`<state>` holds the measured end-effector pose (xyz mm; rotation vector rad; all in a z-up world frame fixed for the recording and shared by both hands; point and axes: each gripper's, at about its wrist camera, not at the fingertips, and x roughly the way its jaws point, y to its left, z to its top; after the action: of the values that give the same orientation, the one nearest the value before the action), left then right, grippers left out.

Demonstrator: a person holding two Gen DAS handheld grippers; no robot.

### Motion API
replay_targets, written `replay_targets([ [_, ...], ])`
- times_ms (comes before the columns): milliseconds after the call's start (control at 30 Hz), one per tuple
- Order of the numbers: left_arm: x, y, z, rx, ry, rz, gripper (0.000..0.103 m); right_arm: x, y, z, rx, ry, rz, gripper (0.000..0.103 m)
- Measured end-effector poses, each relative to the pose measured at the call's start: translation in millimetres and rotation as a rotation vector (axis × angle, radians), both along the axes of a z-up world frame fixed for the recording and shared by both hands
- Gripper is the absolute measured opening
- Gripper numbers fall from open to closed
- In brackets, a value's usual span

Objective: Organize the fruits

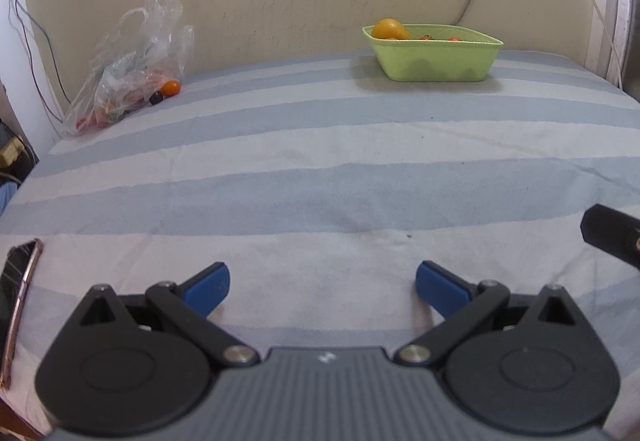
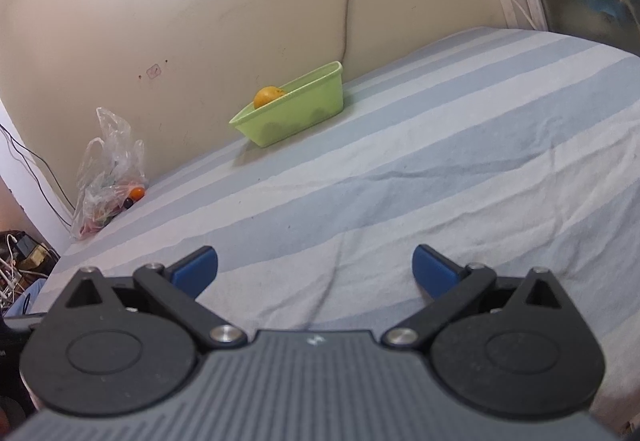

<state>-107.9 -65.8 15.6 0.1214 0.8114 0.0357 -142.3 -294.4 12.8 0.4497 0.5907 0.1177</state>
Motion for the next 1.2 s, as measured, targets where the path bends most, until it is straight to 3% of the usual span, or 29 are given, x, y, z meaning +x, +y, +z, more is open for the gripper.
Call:
replay_targets([
  [367,2,9,-1,-0.058,0.025,0.009,0.103,0,-11,-2,0.064,-0.004,0.000,0.103],
  [467,3,15,-2,-0.106,0.043,0.014,0.103,0,-12,-2,0.077,-0.001,-0.001,0.103],
  [867,1,15,-1,-0.113,0.061,0.014,0.103,1,-5,-1,0.041,0.002,-0.001,0.103],
  [1033,-1,13,1,-0.098,0.070,0.010,0.103,-1,-1,0,0.029,0.006,-0.013,0.103],
  [1200,-11,-1,9,0.039,-0.007,0.025,0.103,-4,0,4,0.016,-0.001,-0.027,0.103],
])
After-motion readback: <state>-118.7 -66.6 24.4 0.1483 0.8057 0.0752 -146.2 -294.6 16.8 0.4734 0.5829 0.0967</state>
